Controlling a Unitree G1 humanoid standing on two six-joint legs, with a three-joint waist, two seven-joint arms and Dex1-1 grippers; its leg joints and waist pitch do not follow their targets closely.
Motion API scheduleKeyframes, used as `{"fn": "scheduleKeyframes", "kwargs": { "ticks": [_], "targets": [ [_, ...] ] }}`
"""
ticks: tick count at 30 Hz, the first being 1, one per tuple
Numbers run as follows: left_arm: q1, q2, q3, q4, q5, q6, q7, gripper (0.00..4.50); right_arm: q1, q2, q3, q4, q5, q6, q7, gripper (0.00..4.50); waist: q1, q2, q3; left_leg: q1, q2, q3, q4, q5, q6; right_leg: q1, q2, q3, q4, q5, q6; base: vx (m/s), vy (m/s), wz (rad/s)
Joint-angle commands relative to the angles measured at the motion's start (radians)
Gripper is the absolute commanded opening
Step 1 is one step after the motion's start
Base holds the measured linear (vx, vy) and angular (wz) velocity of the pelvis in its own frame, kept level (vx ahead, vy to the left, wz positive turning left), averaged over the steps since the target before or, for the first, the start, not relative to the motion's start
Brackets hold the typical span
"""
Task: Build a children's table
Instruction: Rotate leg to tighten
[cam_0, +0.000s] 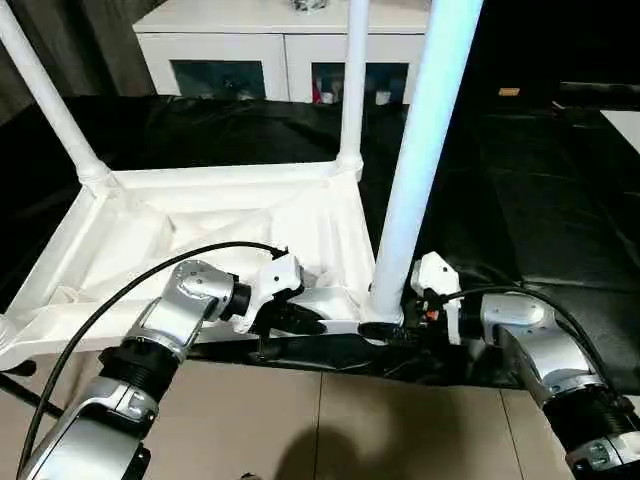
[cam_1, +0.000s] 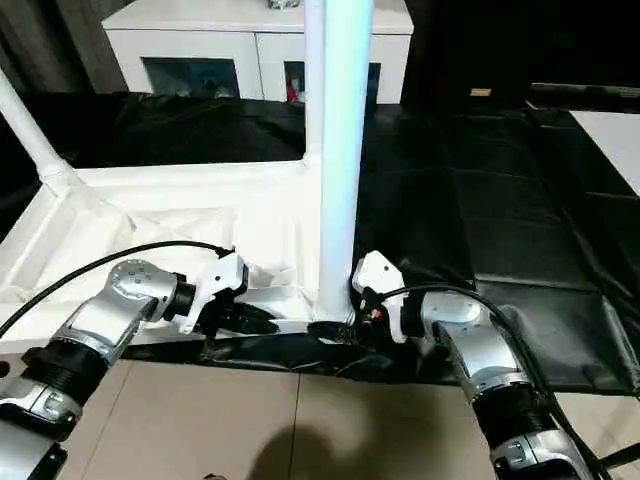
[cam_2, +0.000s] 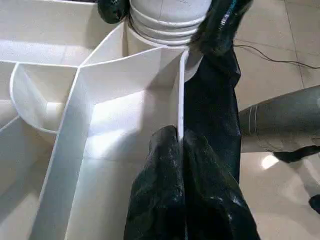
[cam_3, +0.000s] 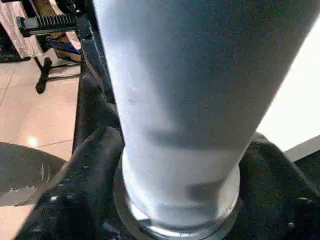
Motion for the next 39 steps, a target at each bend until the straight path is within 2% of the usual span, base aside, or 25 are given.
{"fn": "scheduleKeyframes", "kwargs": {
  "ticks": [1, 7, 12, 13, 15, 17, 18, 20, 22, 23, 24, 25, 26, 27, 28, 29, 30, 31, 32, 34, 39],
  "targets": [
    [0.0, 0.002, 0.004, -0.027, -0.03, -0.001, -0.027, 0.0, -0.013, -0.001, 0.006, 0.006, -0.001, 0.006, 0.003, 2.91, 0.001, -0.016, -0.065, 0.014, 0.011, 0.008, -0.068, -0.211, 0.086, 0.047, -0.014, 0.015, -0.056, -0.13, -0.277, 0.0, 0.0, 0.0],
    [-0.004, 0.005, 0.003, -0.022, -0.03, 0.006, -0.039, 0.0, -0.018, 0.003, 0.001, 0.013, 0.003, 0.017, 0.01, 2.7, 0.002, -0.017, -0.066, 0.014, 0.011, 0.007, -0.067, -0.201, 0.091, 0.048, -0.014, 0.014, -0.053, -0.122, -0.283, 0.0, 0.0, 0.0],
    [0.001, 0.001, 0.002, -0.03, -0.032, 0.027, -0.036, 0.0, -0.018, 0.026, -0.014, 0.027, 0.006, 0.028, -0.03, 2.67, 0.0, -0.012, -0.067, 0.014, 0.01, 0.007, -0.066, -0.192, 0.093, 0.048, -0.014, 0.014, -0.051, -0.099, -0.291, 0.0, 0.0, 0.0],
    [-0.008, -0.015, 0.003, -0.002, -0.008, 0.025, 0.023, 0.0, -0.026, 0.06, -0.035, 0.055, -0.011, 0.033, -0.129, 2.67, -0.002, -0.009, -0.067, 0.013, 0.01, 0.007, -0.065, -0.19, 0.091, 0.047, -0.015, 0.014, -0.049, -0.094, -0.293, 0.0, 0.0, 0.0],
    [-0.032, -0.052, 0.013, 0.062, 0.025, 0.023, 0.135, 0.0, -0.043, 0.118, -0.073, 0.1, -0.037, 0.055, -0.302, 2.67, -0.013, -0.013, -0.065, 0.012, 0.007, 0.005, -0.07, -0.215, 0.066, 0.048, -0.014, 0.014, -0.054, -0.135, -0.281, 0.0, 0.0, 0.0],
    [-0.058, -0.092, 0.028, 0.118, 0.041, 0.025, 0.233, 0.0, -0.054, 0.162, -0.099, 0.121, -0.049, 0.083, -0.422, 2.67, -0.018, -0.013, -0.063, 0.019, 0.004, 0.003, -0.074, -0.248, 0.038, 0.046, -0.014, 0.013, -0.061, -0.197, -0.266, 0.0, 0.0, 0.0],
    [-0.087, -0.137, 0.044, 0.176, 0.053, 0.036, 0.34, 0.0, -0.063, 0.209, -0.124, 0.137, -0.059, 0.116, -0.543, 2.67, -0.025, -0.008, -0.06, 0.019, 0.003, 0.006, -0.075, -0.265, 0.029, 0.04, -0.012, 0.016, -0.066, -0.22, -0.253, 0.0, 0.0, 0.0],
    [-0.121, -0.192, 0.067, 0.239, 0.062, 0.052, 0.471, 0.0, -0.078, 0.266, -0.158, 0.166, -0.071, 0.155, -0.699, 2.67, -0.029, -0.012, -0.059, 0.023, 0.001, 0.003, -0.077, -0.292, 0.0, 0.039, -0.011, 0.016, -0.07, -0.267, -0.236, 0.0, 0.0, 0.0],
    [-0.155, -0.242, 0.089, 0.296, 0.062, 0.057, 0.594, 0.0, -0.098, 0.313, -0.179, 0.21, -0.096, 0.169, -0.851, 2.67, -0.027, -0.013, -0.06, 0.024, 0.001, 0.001, -0.079, -0.31, -0.003, 0.04, -0.015, 0.015, -0.077, -0.3, -0.216, 0.0, 0.0, 0.0],
    [-0.164, -0.252, 0.093, 0.31, 0.064, 0.056, 0.623, 0.0, -0.103, 0.323, -0.182, 0.221, -0.103, 0.168, -0.885, 2.67, -0.029, -0.013, -0.059, 0.024, 0.0, 0.003, -0.077, -0.308, -0.003, 0.035, -0.015, 0.017, -0.08, -0.306, -0.21, 0.0, 0.0, 0.0],
    [-0.178, -0.267, 0.095, 0.328, 0.068, 0.049, 0.661, 0.0, -0.113, 0.34, -0.184, 0.24, -0.116, 0.163, -0.934, 2.67, -0.029, -0.01, -0.06, 0.023, -0.002, 0.002, -0.078, -0.314, -0.002, 0.035, -0.015, 0.017, -0.082, -0.319, -0.201, 0.0, 0.0, 0.0],
    [-0.195, -0.283, 0.095, 0.349, 0.074, 0.037, 0.69, 0.0, -0.129, 0.351, -0.16, 0.262, -0.148, 0.148, -0.961, 2.67, -0.028, -0.012, -0.061, 0.021, -0.002, 0.001, -0.078, -0.313, 0.003, 0.038, -0.016, 0.015, -0.084, -0.324, -0.192, 0.0, 0.0, 0.0],
    [-0.195, -0.283, 0.095, 0.349, 0.074, 0.037, 0.69, 0.0, -0.129, 0.351, -0.16, 0.262, -0.148, 0.148, -0.961, 2.67, -0.029, -0.013, -0.062, 0.02, -0.003, 0.001, -0.077, -0.309, 0.006, 0.038, -0.014, 0.015, -0.085, -0.322, -0.189, 0.0, 0.0, 0.0],
    [-0.203, -0.288, 0.089, 0.359, 0.08, 0.015, 0.679, 0.0, -0.14, 0.348, -0.138, 0.27, -0.185, 0.132, -0.983, 2.67, -0.028, -0.014, -0.062, 0.018, -0.003, 0.001, -0.077, -0.305, 0.01, 0.039, -0.014, 0.014, -0.084, -0.316, -0.186, 0.0, 0.0, 0.0],
    [-0.206, -0.29, 0.081, 0.364, 0.086, -0.003, 0.657, 0.0, -0.145, 0.349, -0.141, 0.275, -0.186, 0.119, -0.988, 2.67, -0.028, -0.004, -0.063, 0.015, -0.004, 0.0, -0.076, -0.29, 0.019, 0.042, -0.015, 0.014, -0.084, -0.291, -0.183, 0.0, 0.0, 0.0],
    [-0.207, -0.29, 0.08, 0.365, 0.087, -0.006, 0.655, 0.0, -0.145, 0.35, -0.143, 0.275, -0.184, 0.119, -0.987, 2.67, -0.028, -0.007, -0.064, 0.014, -0.005, 0.001, -0.076, -0.285, 0.023, 0.042, -0.014, 0.013, -0.084, -0.282, -0.183, 0.0, 0.0, 0.0],
    [-0.211, -0.293, 0.072, 0.377, 0.095, -0.033, 0.635, 0.0, -0.146, 0.358, -0.169, 0.269, -0.16, 0.117, -0.976, 2.67, -0.028, -0.009, -0.064, 0.012, -0.006, 0.001, -0.075, -0.283, 0.029, 0.043, -0.013, 0.013, -0.084, -0.278, -0.183, 0.0, 0.0, 0.0],
    [-0.213, -0.295, 0.068, 0.384, 0.099, -0.046, 0.625, 0.0, -0.145, 0.36, -0.186, 0.263, -0.146, 0.116, -0.972, 3.23, -0.025, -0.011, -0.065, 0.013, -0.005, 0.002, -0.075, -0.279, 0.038, 0.043, -0.014, 0.014, -0.084, -0.278, -0.184, 0.0, 0.0, 0.0],
    [-0.208, -0.292, 0.06, 0.385, 0.101, -0.063, 0.599, 0.0, -0.136, 0.357, -0.214, 0.235, -0.111, 0.106, -0.938, 3.37, -0.023, -0.008, -0.065, 0.017, -0.003, 0.003, -0.075, -0.286, 0.044, 0.041, -0.016, 0.014, -0.085, -0.287, -0.187, 0.0, 0.0, 0.0],
    [-0.198, -0.285, 0.052, 0.379, 0.1, -0.077, 0.574, 0.0, -0.125, 0.336, -0.217, 0.203, -0.097, 0.09, -0.901, 3.39, -0.022, -0.004, -0.066, 0.014, -0.001, 0.001, -0.076, -0.277, 0.045, 0.043, -0.016, 0.013, -0.084, -0.279, -0.187, 0.0, 0.0, 0.0],
    [-0.182, -0.262, 0.033, 0.393, 0.112, -0.116, 0.54, 0.0, -0.093, 0.253, -0.196, 0.127, -0.053, 0.078, -0.729, 3.77, -0.021, -0.006, -0.067, 0.01, -0.001, 0.002, -0.073, -0.262, 0.064, 0.05, -0.014, 0.01, -0.08, -0.233, -0.199, 0.0, 0.0, 0.0]
  ]
}}
